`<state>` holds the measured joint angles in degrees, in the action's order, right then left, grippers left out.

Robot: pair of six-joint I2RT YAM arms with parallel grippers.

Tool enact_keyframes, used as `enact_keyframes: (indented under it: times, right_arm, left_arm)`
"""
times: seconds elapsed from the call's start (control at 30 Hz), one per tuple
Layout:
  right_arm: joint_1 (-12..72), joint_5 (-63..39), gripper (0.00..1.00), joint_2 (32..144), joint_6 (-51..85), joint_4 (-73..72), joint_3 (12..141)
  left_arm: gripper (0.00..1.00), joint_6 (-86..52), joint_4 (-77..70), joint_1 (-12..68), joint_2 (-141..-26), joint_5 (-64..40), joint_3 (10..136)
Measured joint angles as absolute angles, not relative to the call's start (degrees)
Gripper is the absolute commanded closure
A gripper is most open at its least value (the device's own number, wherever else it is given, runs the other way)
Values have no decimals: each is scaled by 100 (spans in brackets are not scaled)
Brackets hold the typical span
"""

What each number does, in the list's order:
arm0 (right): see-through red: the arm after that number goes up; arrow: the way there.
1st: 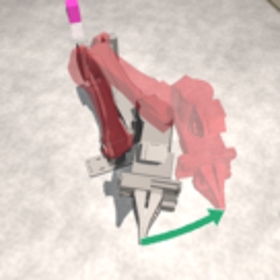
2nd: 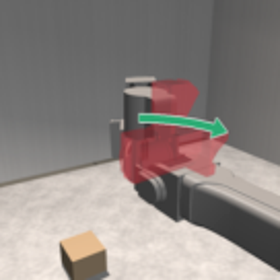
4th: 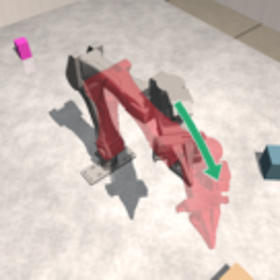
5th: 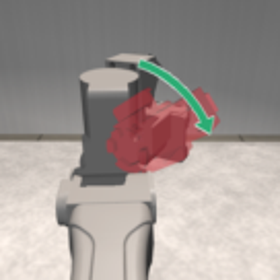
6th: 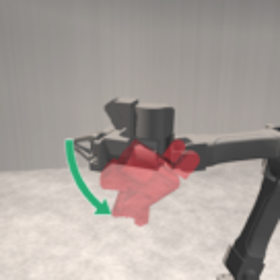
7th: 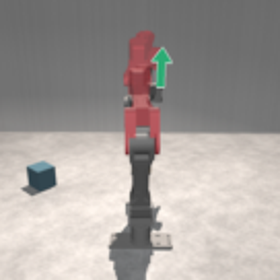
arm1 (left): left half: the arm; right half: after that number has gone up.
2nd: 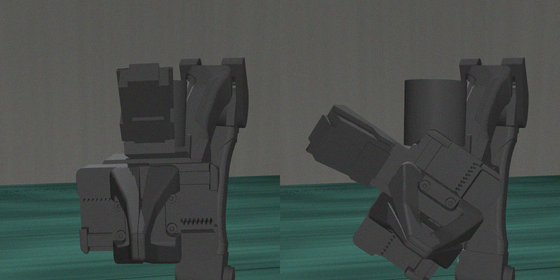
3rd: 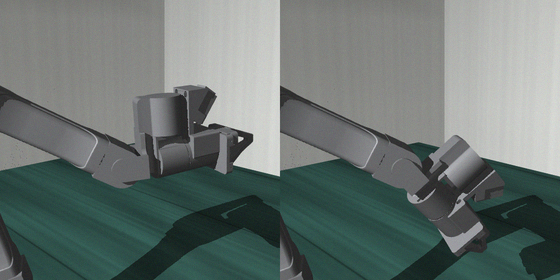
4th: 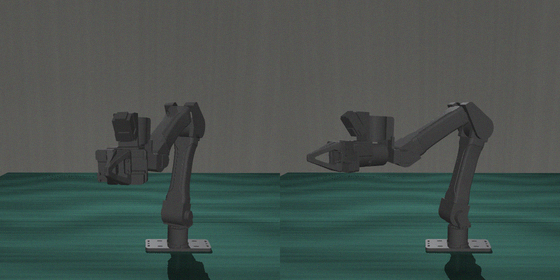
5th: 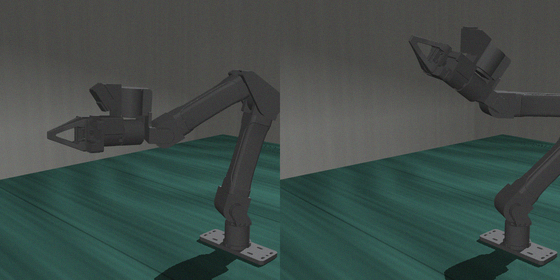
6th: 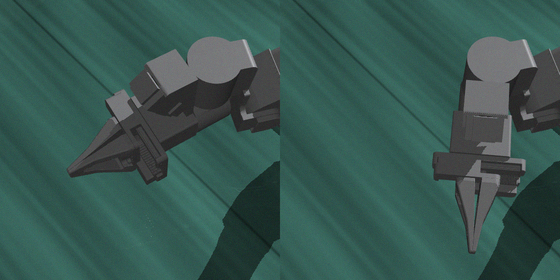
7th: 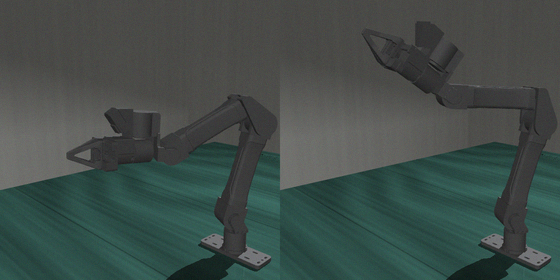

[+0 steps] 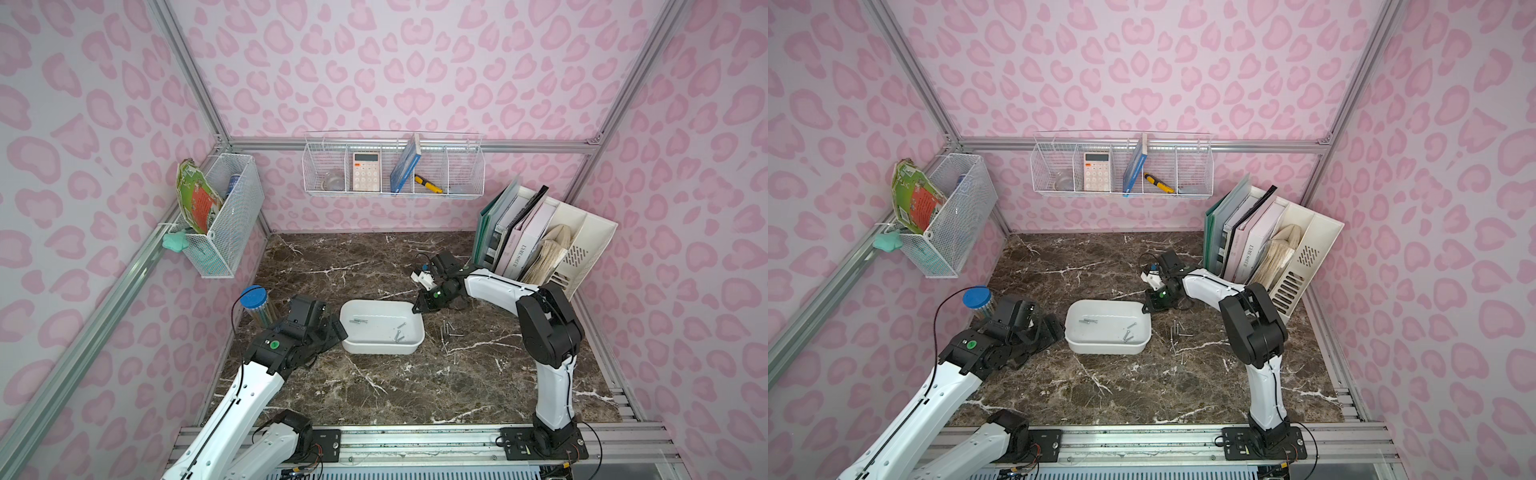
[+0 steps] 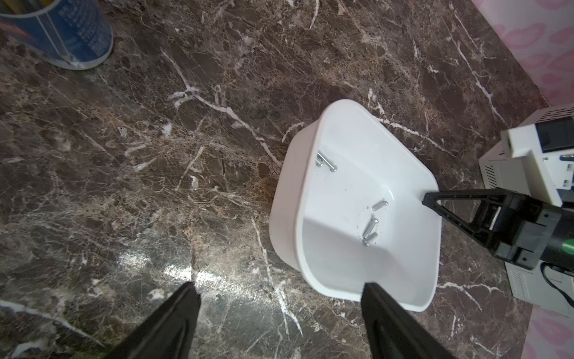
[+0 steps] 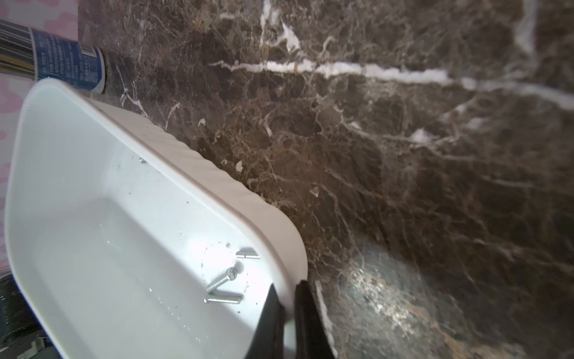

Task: Take out the screws from the storage box
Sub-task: Adjust the storage box at the center of the board.

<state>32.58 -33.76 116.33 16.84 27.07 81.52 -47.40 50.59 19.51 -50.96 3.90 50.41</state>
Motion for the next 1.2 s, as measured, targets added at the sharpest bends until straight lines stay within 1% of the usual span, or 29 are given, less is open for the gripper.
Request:
enact_keyframes:
  times: [0.13,0.37,0.53,0.7,0.93,1.1,1.2]
  right_arm:
    - [3258,-3417,100,11601,1756,2646,8097]
    - [3312,-3055,100,11566,1789,2709,8132]
    - [3474,-2495,100,11609,1855,2818,8291]
    - [3815,-1734,100,11583,1879,2954,8527]
    - [4025,-1070,100,11638,1831,3144,8799]
    - [4123,-753,89,11679,1767,3258,8932]
    - [4163,-615,80,11660,1739,3264,8932]
  left_arm:
    - [14,-4740,5030,1951,-5240,388,5043]
    - [14,-4740,4923,1951,-5502,366,5006]
    - [14,-4740,4762,1951,-5636,349,4908]
    - [15,-4742,4654,1951,-5752,305,4707]
    - [15,-4783,4447,1951,-5763,213,4453]
    - [15,-4788,4394,1951,-5787,191,4357]
    - [15,-4790,4344,1951,-5789,169,4313]
